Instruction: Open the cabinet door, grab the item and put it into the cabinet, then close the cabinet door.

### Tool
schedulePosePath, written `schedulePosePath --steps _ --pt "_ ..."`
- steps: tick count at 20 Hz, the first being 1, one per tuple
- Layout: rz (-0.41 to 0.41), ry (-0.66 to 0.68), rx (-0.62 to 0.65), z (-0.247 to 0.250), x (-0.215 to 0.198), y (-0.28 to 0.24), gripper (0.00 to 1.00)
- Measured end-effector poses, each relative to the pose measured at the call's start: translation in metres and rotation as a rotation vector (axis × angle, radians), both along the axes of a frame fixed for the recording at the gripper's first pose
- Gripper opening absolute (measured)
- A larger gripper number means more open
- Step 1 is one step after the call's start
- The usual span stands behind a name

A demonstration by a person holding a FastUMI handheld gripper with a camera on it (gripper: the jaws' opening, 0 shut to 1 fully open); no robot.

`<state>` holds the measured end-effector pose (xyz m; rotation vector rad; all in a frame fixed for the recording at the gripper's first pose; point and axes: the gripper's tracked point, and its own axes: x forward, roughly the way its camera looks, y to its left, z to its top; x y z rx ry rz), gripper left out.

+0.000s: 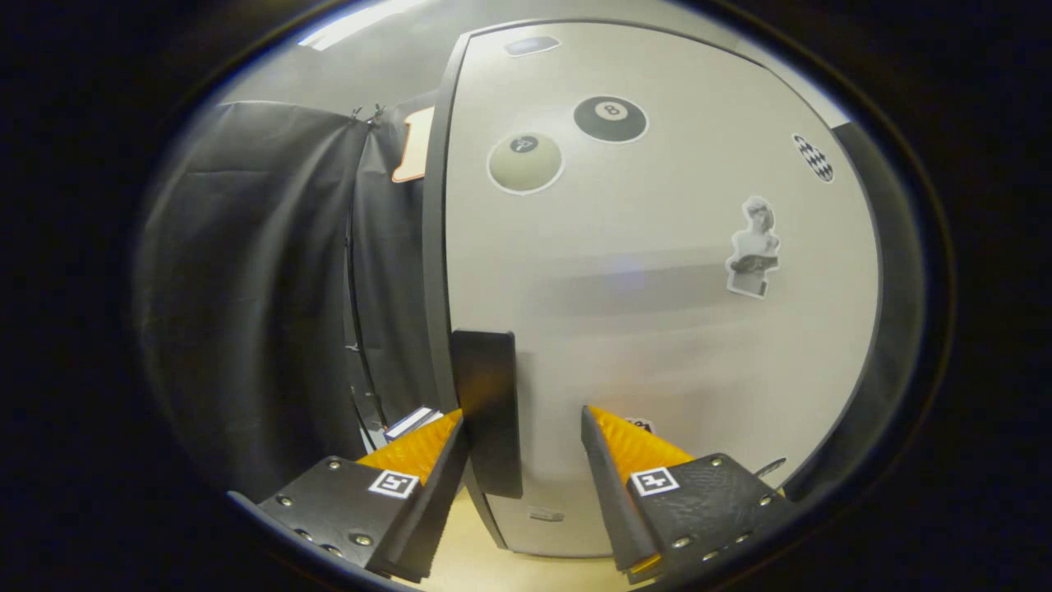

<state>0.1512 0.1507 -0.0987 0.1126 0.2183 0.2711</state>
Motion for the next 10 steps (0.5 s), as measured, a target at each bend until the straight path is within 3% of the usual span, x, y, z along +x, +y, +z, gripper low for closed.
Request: schedulePosePath --steps 10 --pt "-0.004 -0.063 -0.040 0.010 0.007 -0.010 0.78"
